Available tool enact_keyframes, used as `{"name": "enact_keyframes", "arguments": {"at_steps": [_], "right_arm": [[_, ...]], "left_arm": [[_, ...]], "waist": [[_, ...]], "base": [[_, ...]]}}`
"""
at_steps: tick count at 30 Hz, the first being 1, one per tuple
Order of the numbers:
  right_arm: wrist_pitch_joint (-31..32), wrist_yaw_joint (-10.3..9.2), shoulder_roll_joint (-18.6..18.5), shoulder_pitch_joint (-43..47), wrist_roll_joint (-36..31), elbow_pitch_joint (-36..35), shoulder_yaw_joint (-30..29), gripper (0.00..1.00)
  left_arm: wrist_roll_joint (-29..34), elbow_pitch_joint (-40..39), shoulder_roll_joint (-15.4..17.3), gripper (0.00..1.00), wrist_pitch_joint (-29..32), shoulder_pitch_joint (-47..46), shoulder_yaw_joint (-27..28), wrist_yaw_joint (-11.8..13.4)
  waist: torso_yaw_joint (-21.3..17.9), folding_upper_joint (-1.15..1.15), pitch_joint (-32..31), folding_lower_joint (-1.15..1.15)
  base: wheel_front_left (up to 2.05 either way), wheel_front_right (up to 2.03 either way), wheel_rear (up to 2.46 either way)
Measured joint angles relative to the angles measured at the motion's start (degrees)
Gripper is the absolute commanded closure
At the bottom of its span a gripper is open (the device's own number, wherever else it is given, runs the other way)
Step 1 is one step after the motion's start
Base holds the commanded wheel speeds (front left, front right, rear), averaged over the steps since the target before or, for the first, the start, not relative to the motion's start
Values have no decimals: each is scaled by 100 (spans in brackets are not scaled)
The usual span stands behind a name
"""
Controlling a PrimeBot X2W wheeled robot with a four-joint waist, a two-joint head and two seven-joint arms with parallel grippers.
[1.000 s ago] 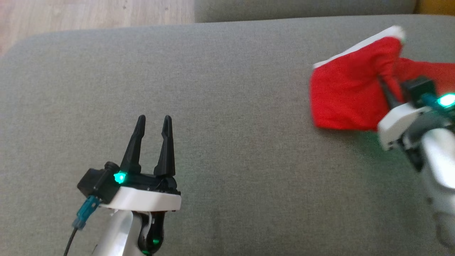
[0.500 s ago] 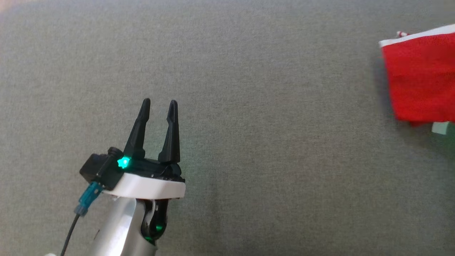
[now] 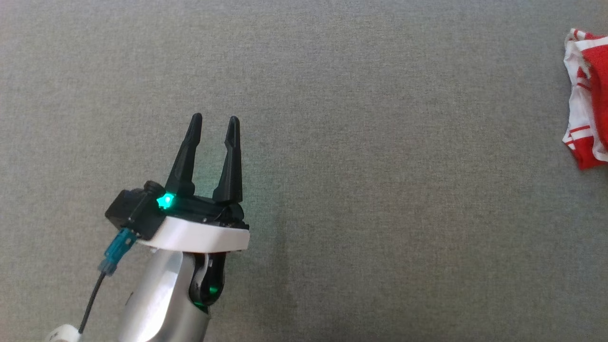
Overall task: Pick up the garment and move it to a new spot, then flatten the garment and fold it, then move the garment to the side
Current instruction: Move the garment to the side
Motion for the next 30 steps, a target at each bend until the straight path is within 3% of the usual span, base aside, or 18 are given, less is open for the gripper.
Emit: {"name": "enact_keyframes", "arguments": {"at_steps": [4, 5, 6, 17, 27, 28, 30], "right_arm": [[25, 0, 121, 0, -197, 182, -232, 100], [26, 0, 167, 2, -220, 224, -291, 31], [26, 0, 213, 9, -256, 241, -355, 0], [-129, 0, 916, 12, -711, -73, -1365, 0], [-886, 0, 2624, 286, -703, -1766, -1933, 0], [-886, 0, 2624, 286, -703, -1766, -1933, 0], [-1084, 0, 2977, 542, -608, -2064, -2106, 0]], "left_arm": [[1, 5, 2, 0, 0, 1, 1, 0], [1, 9, 2, 0, 0, 1, 2, 0], [1, 12, 2, 0, 0, 1, 3, 0], [21, 45, 4, 0, 0, 26, 73, 0], [120, -100, 5, 0, 0, 297, 364, 0], [120, -100, 5, 0, 0, 297, 364, 0], [138, -142, 4, 0, 0, 353, 447, 0]], "waist": [[1, 0, -21, -1], [-3, 0, -31, -1], [-9, 0, -42, -1], [-136, 0, -346, -1], [-339, 0, -892, -2], [-339, 0, -892, -2], [-377, 0, -1001, -2]], "base": [[0, 0, 0], [0, 0, 0], [0, 0, 0], [0, 0, 0], [0, 0, 0], [0, 0, 0], [0, 0, 0]]}}
